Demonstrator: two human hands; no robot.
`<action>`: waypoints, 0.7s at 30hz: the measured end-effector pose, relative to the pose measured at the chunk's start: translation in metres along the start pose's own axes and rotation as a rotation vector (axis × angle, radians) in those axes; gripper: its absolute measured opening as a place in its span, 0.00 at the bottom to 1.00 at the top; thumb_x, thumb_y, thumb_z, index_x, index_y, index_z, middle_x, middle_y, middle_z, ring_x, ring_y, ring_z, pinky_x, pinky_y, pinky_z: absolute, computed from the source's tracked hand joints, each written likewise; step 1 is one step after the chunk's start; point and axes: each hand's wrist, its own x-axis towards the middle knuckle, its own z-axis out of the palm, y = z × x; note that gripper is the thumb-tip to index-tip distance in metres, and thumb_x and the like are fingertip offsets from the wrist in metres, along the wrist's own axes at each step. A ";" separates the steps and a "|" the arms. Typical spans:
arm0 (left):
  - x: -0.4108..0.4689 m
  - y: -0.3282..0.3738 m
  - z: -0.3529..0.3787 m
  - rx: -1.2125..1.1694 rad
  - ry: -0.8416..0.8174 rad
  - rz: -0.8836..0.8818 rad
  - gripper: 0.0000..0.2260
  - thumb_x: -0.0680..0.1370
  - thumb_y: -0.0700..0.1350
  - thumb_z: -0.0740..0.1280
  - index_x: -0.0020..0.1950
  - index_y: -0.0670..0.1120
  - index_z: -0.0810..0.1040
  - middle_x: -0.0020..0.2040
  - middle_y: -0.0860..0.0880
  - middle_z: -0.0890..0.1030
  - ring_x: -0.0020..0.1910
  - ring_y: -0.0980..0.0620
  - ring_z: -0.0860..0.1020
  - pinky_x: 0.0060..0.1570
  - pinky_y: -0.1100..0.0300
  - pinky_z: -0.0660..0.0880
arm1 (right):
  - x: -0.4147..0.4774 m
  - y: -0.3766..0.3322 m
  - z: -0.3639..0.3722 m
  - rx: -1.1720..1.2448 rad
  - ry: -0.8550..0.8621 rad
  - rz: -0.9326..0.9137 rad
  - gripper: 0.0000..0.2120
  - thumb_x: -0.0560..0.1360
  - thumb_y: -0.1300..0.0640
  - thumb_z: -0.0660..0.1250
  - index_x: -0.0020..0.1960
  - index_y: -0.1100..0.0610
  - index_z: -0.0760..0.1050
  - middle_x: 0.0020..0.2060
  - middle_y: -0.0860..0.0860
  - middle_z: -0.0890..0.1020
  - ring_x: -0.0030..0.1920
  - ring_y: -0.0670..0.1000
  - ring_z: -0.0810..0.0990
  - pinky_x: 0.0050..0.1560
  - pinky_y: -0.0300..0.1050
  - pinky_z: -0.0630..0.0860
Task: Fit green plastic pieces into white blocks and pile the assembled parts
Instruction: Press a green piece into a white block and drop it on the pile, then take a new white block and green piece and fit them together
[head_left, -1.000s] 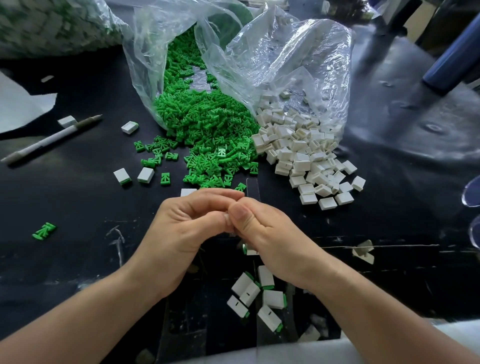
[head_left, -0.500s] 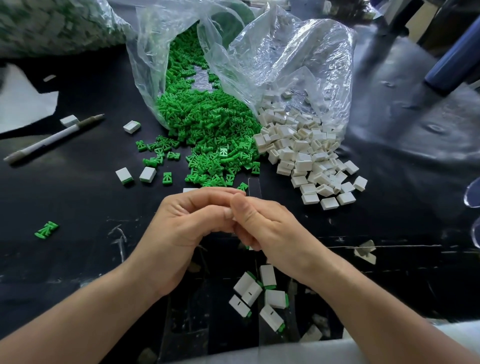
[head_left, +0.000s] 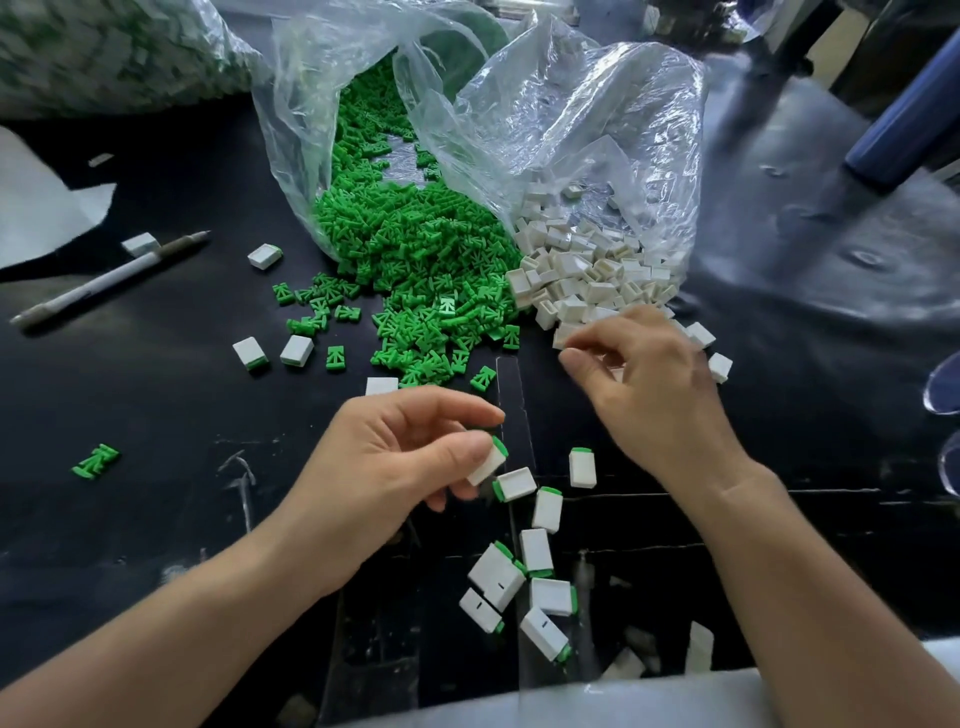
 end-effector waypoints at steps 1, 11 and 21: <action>-0.001 0.000 0.000 0.027 -0.028 -0.009 0.09 0.65 0.47 0.73 0.44 0.48 0.83 0.31 0.48 0.81 0.27 0.56 0.77 0.26 0.68 0.71 | 0.002 0.004 -0.001 -0.044 0.016 0.018 0.07 0.73 0.55 0.68 0.48 0.55 0.80 0.44 0.50 0.75 0.48 0.51 0.74 0.49 0.38 0.65; -0.003 0.000 0.003 0.179 -0.204 -0.068 0.12 0.62 0.55 0.70 0.41 0.51 0.84 0.32 0.54 0.82 0.30 0.61 0.77 0.32 0.70 0.73 | 0.007 0.017 0.003 -0.296 -0.055 0.075 0.13 0.75 0.58 0.65 0.59 0.53 0.77 0.54 0.52 0.76 0.59 0.54 0.68 0.60 0.45 0.61; -0.002 0.002 0.002 0.126 -0.183 -0.054 0.12 0.63 0.52 0.70 0.40 0.45 0.84 0.31 0.48 0.81 0.28 0.58 0.77 0.30 0.71 0.71 | 0.008 0.016 0.004 -0.344 -0.047 0.062 0.08 0.73 0.55 0.68 0.52 0.54 0.78 0.51 0.52 0.78 0.57 0.55 0.70 0.57 0.45 0.58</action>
